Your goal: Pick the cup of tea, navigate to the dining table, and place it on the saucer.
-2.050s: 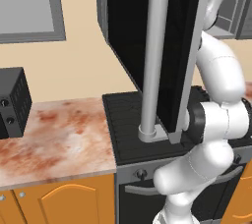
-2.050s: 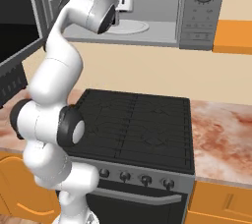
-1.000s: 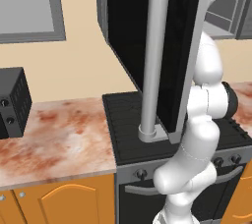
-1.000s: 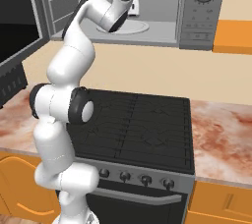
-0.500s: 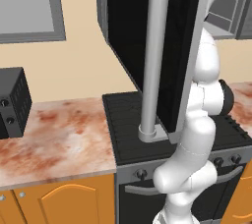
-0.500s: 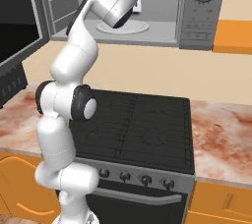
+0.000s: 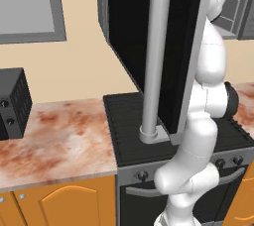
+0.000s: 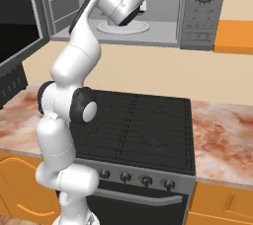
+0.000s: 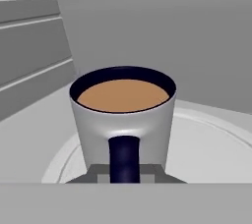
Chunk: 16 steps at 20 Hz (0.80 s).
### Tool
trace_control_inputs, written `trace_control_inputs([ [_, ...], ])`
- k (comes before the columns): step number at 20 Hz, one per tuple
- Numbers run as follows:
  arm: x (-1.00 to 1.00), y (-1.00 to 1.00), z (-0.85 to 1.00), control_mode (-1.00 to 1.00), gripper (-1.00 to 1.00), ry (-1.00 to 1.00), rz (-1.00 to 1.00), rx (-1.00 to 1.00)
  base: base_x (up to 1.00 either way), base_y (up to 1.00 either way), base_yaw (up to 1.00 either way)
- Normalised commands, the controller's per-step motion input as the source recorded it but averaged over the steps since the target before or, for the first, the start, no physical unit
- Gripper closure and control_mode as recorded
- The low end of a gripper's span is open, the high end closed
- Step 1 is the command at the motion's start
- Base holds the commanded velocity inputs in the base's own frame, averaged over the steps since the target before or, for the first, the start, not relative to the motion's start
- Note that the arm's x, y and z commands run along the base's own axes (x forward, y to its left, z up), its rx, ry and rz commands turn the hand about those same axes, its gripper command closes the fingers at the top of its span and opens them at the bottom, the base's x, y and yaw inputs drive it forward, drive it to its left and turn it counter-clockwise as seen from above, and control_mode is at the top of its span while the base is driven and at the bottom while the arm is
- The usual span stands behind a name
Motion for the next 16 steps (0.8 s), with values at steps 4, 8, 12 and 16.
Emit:
trace_control_inputs([
  [4, -0.97, -0.06, 0.22, -1.00, 1.00, -0.01, 0.03, 0.00, 0.00, 0.00, 0.00],
  [8, -1.00, -0.03, 0.33, -1.00, 1.00, 0.00, 0.00, 0.00, 0.00, 0.00, 0.00],
  [12, -1.00, 0.03, 0.02, -1.00, 1.00, 0.00, 0.00, 0.00, 0.00, 0.00, 0.00],
  [16, -1.00, 0.16, -0.09, -1.00, 1.00, 0.00, 0.00, 0.00, 0.00, 0.00, 0.00],
])
